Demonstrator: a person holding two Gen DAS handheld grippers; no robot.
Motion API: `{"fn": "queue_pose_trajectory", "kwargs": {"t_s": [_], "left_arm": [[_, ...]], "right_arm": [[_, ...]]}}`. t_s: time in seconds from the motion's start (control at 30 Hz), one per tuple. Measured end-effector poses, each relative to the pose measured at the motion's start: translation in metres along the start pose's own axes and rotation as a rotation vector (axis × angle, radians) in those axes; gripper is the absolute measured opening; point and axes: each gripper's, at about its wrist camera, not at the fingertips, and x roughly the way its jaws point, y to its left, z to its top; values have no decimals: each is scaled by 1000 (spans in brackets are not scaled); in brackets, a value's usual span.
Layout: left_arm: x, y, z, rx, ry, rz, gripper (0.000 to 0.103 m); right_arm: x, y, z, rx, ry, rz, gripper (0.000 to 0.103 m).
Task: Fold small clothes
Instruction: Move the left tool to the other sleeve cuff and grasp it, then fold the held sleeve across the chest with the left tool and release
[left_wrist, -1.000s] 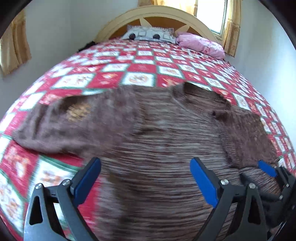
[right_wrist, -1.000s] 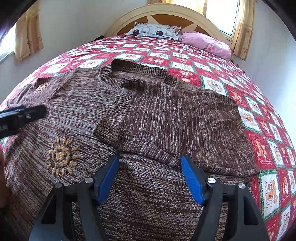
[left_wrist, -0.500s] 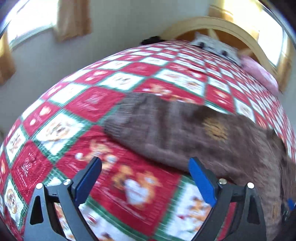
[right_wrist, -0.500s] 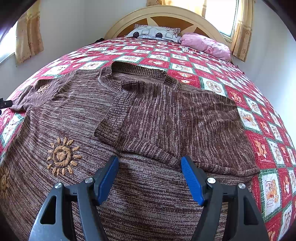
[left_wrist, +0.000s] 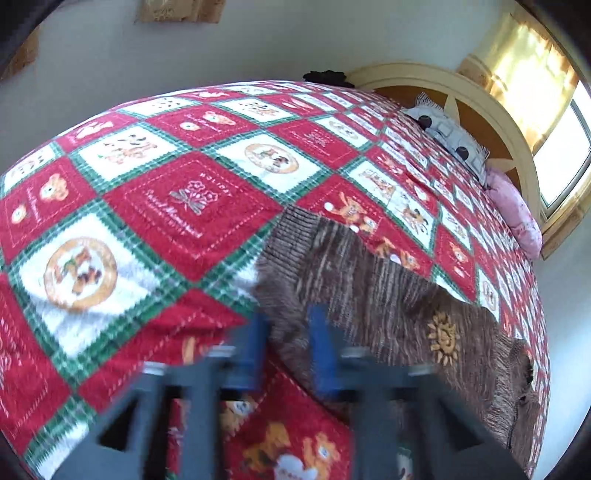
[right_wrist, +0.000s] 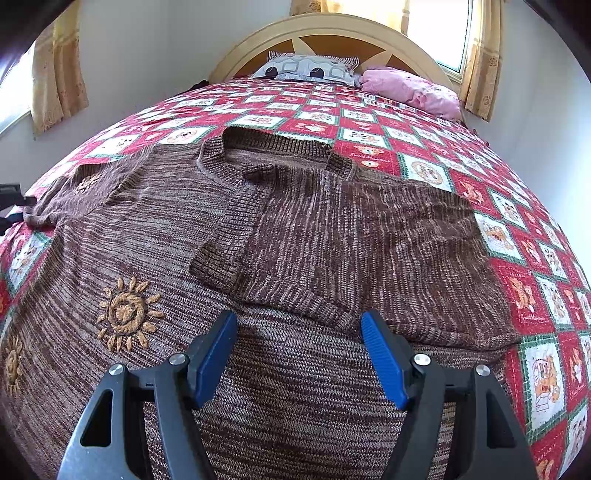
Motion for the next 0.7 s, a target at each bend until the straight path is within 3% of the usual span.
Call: {"fn": "queue_pose_trajectory", "kwargs": {"t_s": [0.27, 0.7], "left_arm": [[-22, -18, 2, 54, -34, -52, 10], [-64, -132, -18, 250, -65, -265, 9]], "right_arm": [[-1, -4, -1, 10, -8, 10, 71], [-2, -11, -1, 50, -26, 36, 71]]}}
